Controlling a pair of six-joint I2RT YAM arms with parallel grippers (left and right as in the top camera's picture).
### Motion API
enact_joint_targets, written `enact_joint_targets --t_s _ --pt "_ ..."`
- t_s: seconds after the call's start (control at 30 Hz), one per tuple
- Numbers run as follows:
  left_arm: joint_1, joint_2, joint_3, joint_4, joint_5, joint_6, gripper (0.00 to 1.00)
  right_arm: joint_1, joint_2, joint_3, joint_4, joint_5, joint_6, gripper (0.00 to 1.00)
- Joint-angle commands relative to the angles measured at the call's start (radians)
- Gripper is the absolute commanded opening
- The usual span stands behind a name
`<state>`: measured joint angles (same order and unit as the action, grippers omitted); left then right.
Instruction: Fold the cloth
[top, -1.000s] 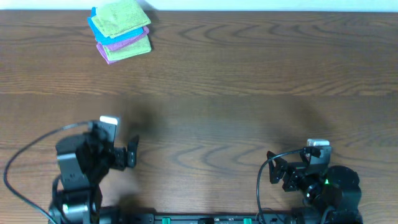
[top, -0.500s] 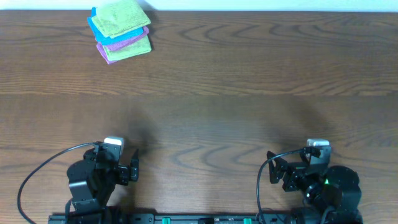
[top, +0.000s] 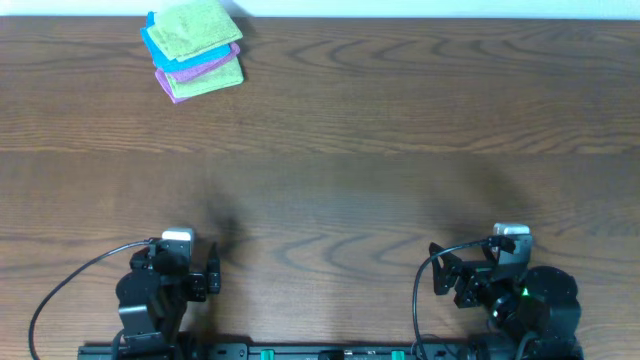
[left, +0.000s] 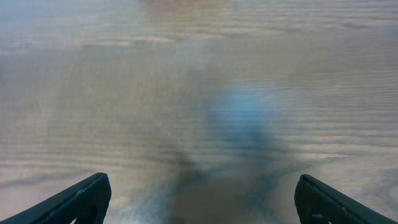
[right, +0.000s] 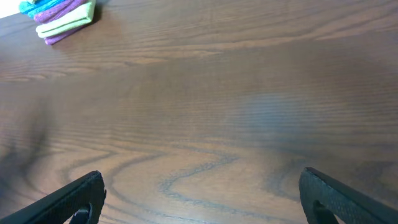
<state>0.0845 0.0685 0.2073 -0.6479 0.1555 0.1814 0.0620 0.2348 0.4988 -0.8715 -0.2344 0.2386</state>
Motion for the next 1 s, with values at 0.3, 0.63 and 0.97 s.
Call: enact_joint_targets --t_s 0.3,0.63,0.97 --pt "-0.084 -0.060 -0.050 -0.009 -0.136 -0.167 0.95 -0.006 -0.006 -0.003 -0.001 0.002 0.016 0.99" --pt "-0.107 -0.065 -0.050 -0.022 -0.144 -0.171 0.96 -0.006 -0.006 -0.003 -0.001 0.002 0.015 0.99" --pt "-0.107 -0.065 -0.050 -0.022 -0.144 -0.170 0.95 -0.006 -0.006 -0.003 -0.001 0.002 0.016 0.99"
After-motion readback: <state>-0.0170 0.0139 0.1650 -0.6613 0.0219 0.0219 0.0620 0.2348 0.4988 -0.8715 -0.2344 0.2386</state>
